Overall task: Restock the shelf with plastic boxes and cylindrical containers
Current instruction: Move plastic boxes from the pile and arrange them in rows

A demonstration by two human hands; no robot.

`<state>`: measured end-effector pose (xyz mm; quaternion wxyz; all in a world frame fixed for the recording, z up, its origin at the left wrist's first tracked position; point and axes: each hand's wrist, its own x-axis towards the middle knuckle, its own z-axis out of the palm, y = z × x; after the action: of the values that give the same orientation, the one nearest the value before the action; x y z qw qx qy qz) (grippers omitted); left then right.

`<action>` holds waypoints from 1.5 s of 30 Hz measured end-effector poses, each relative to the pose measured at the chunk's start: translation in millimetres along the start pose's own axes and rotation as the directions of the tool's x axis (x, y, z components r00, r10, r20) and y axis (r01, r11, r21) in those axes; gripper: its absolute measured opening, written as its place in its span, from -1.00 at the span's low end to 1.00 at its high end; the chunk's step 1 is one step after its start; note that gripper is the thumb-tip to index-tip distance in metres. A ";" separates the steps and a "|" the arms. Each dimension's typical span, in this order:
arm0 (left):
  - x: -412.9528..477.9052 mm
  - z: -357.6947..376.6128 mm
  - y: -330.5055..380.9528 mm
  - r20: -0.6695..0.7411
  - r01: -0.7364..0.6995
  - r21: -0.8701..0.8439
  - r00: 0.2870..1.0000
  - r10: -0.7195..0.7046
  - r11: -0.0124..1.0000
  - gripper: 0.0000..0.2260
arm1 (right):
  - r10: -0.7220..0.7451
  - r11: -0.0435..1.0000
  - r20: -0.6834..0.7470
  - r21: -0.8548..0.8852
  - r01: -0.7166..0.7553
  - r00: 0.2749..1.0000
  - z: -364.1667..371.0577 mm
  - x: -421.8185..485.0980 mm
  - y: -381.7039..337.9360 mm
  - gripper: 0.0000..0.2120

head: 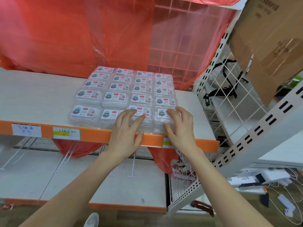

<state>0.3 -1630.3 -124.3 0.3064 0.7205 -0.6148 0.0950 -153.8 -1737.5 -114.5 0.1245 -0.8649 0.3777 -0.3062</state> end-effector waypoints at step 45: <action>-236.9 -313.9 -342.8 -0.057 0.652 0.299 0.741 -0.669 0.697 -0.50 | -0.569 0.794 0.453 0.088 0.601 0.686 265.1 1.0 -477.4 -0.54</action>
<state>345.8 -1239.7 -107.9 0.1898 0.9329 -0.3019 0.0504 287.5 -1416.0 -108.0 0.0761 -0.9902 0.0519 -0.1045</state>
